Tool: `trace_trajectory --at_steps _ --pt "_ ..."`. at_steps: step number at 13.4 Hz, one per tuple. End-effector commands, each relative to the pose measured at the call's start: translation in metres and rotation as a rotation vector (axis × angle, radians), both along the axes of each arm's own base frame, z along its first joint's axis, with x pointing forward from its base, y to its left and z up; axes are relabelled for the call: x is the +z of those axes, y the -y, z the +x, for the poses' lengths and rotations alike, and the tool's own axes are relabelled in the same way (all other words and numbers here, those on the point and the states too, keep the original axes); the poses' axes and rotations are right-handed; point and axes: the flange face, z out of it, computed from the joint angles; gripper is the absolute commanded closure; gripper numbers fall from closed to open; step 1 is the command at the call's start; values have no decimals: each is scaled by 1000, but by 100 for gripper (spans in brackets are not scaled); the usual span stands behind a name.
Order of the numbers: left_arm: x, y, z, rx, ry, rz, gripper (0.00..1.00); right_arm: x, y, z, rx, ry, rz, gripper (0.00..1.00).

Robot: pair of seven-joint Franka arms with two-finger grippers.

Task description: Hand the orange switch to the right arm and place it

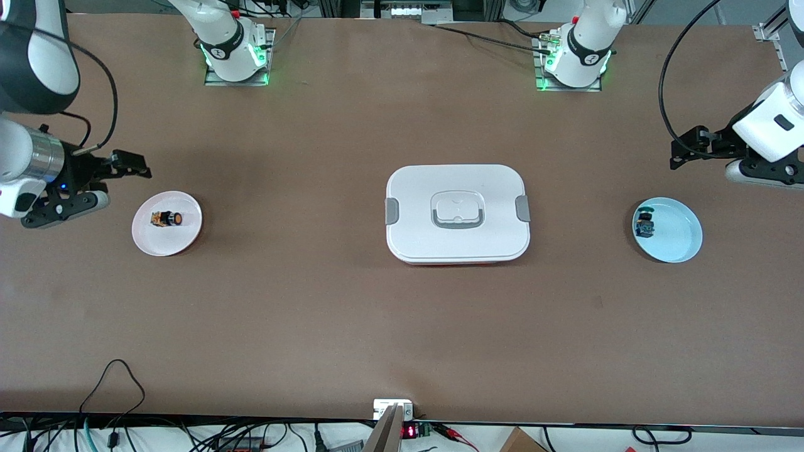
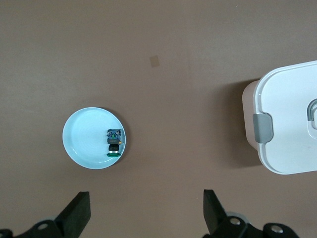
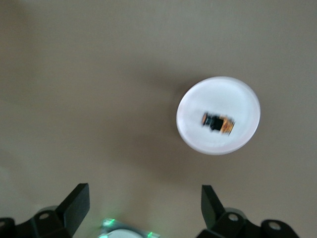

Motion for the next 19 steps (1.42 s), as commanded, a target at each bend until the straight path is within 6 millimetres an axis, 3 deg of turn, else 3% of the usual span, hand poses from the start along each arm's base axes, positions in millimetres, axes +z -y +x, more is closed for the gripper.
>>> trace_trajectory --at_steps 1,3,5,7,10,13,17,19 --pt "5 1 2 -4 -6 2 0 32 -46 -5 -129 -40 -57 0" --pt "5 -1 2 1 -7 -5 0 46 -62 -10 -106 -18 -108 0" --pt "5 0 2 0 -7 -5 0 50 -35 -5 -115 31 -238 0" --pt "5 -1 2 1 -6 -5 0 57 -11 19 -171 195 -239 0" --pt "5 -1 2 1 -6 -4 0 50 0 30 -205 274 -235 0" --pt "5 -1 2 1 -7 -5 0 49 0 27 -198 274 -249 0" --pt "5 -1 2 1 -7 -5 0 33 52 11 -306 258 -157 0" --pt "5 -1 2 1 -6 -4 0 29 53 -1 -307 290 -144 0"
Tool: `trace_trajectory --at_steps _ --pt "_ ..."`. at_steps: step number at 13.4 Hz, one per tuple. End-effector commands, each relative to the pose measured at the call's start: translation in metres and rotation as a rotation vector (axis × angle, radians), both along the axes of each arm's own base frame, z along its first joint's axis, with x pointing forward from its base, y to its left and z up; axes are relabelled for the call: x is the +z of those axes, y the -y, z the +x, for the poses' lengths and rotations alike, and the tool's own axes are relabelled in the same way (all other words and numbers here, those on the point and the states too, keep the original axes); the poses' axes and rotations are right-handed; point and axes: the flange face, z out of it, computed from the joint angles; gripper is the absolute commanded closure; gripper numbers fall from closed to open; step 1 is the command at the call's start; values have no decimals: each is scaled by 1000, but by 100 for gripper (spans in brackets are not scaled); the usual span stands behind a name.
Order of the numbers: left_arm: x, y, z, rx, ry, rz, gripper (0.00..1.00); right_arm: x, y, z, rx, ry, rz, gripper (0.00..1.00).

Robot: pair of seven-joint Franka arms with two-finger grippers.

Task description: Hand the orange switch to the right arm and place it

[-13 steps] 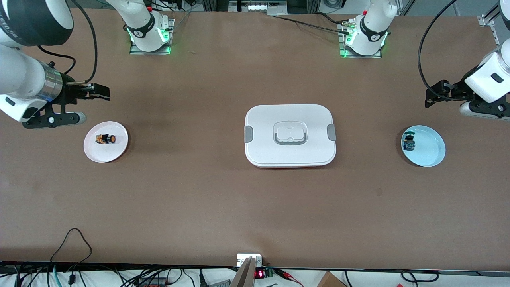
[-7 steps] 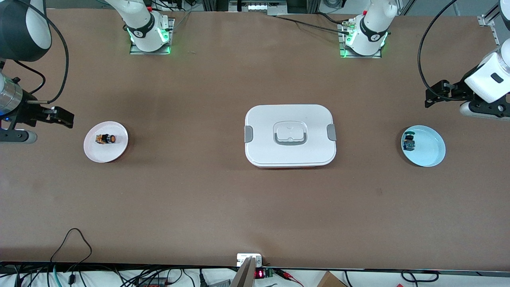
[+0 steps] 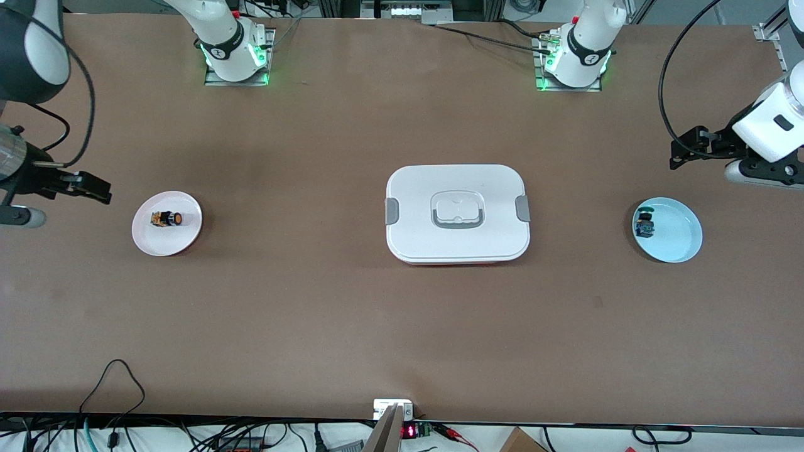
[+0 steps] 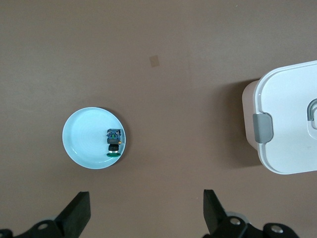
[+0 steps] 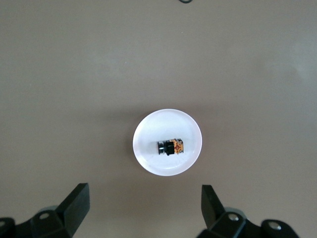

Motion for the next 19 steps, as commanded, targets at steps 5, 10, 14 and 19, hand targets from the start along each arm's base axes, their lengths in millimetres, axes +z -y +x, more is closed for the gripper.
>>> trace_trajectory --at_steps 5,10,14,19 --pt "5 -1 2 1 -6 -5 0 4 1 -27 126 34 20 0" --pt "5 -1 2 1 -6 -5 0 12 -10 -30 32 -8 27 0" --pt "5 -1 2 1 -6 -5 0 12 -11 -30 28 -7 34 0" --pt "5 -2 2 3 -6 -5 0 44 -10 -33 34 -5 54 0"
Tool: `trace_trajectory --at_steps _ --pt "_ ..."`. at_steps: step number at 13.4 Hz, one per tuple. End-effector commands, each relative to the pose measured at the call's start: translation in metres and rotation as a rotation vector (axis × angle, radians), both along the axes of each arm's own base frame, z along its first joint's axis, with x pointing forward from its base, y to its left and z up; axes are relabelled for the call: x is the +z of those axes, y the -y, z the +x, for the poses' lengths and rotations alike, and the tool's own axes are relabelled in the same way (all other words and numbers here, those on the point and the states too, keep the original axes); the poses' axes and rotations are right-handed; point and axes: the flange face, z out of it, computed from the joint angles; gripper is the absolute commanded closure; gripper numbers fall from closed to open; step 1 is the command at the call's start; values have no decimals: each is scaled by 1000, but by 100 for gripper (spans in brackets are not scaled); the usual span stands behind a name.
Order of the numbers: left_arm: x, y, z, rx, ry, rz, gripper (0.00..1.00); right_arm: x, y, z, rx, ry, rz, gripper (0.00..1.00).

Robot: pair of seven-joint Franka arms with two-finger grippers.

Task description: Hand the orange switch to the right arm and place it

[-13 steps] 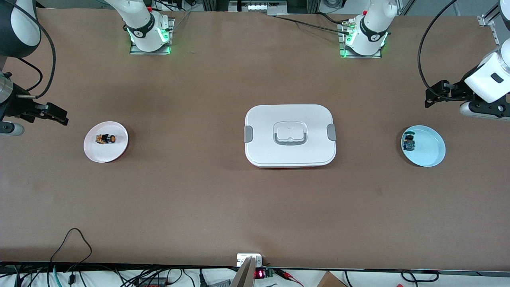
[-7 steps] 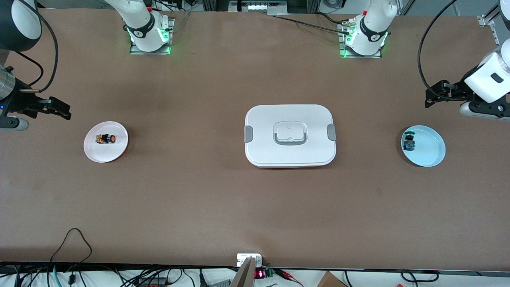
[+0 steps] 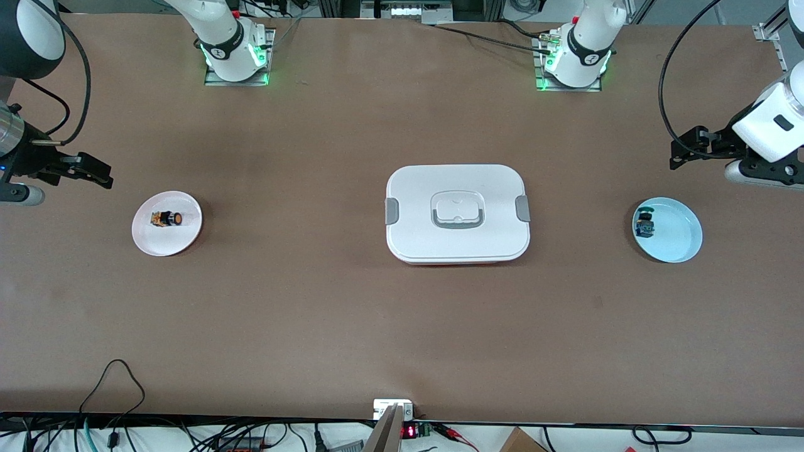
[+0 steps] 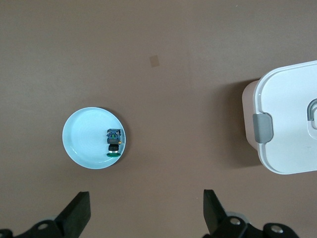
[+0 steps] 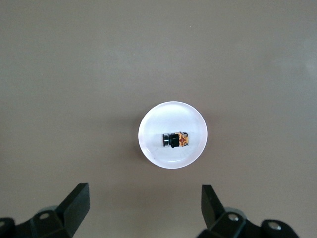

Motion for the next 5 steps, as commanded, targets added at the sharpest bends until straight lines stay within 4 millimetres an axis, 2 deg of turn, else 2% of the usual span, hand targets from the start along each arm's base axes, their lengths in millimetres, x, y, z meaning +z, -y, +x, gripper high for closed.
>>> trace_trajectory --at_steps 1,5 --pt "5 -2 2 3 -6 -5 0 29 0 -6 -11 -3 35 0" --pt "5 -2 2 3 -4 -5 0 31 -2 -6 -5 -1 33 0"
